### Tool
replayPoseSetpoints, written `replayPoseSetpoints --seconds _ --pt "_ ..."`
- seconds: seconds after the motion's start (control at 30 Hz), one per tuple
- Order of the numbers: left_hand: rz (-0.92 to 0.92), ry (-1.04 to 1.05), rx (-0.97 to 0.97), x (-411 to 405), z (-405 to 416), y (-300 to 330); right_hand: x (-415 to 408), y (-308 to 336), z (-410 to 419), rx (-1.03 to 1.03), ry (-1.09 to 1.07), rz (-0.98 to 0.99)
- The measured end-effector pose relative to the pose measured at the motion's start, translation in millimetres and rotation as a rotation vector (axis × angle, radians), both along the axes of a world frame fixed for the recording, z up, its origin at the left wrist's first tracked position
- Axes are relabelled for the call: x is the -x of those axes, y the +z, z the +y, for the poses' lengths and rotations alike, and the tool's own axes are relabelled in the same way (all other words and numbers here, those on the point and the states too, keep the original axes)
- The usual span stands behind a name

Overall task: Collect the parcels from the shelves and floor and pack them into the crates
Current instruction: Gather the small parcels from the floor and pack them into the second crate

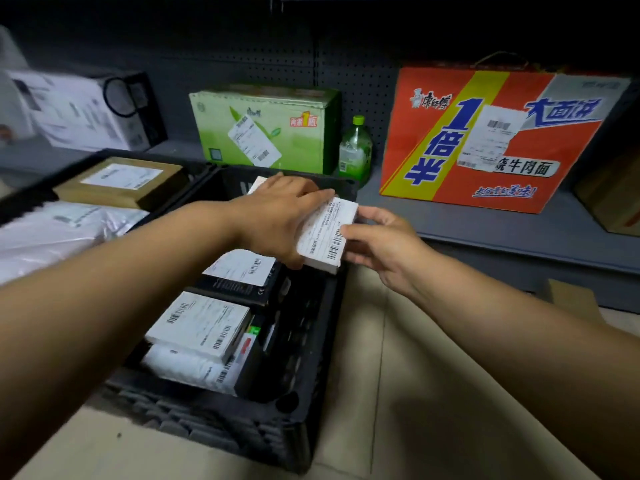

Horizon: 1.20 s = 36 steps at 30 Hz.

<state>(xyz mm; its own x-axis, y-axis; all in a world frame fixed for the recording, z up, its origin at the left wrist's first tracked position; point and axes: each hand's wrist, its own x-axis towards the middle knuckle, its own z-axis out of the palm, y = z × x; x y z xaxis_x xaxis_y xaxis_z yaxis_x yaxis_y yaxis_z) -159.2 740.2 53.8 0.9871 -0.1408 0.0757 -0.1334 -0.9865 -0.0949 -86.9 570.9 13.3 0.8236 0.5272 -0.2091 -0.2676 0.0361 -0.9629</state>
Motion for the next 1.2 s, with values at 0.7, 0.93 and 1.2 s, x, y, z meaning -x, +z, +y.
replayPoseSetpoints --seconds 0.7,0.93,1.2 --pt "0.43 0.098 -0.122 97 123 -145 30 -49 62 0.88 0.215 -1.158" --pt "0.564 0.188 -0.053 100 135 -162 29 -52 63 0.879 0.21 -1.191" --pt "0.645 0.193 -0.077 101 134 -158 27 -55 62 0.849 0.21 -1.192"
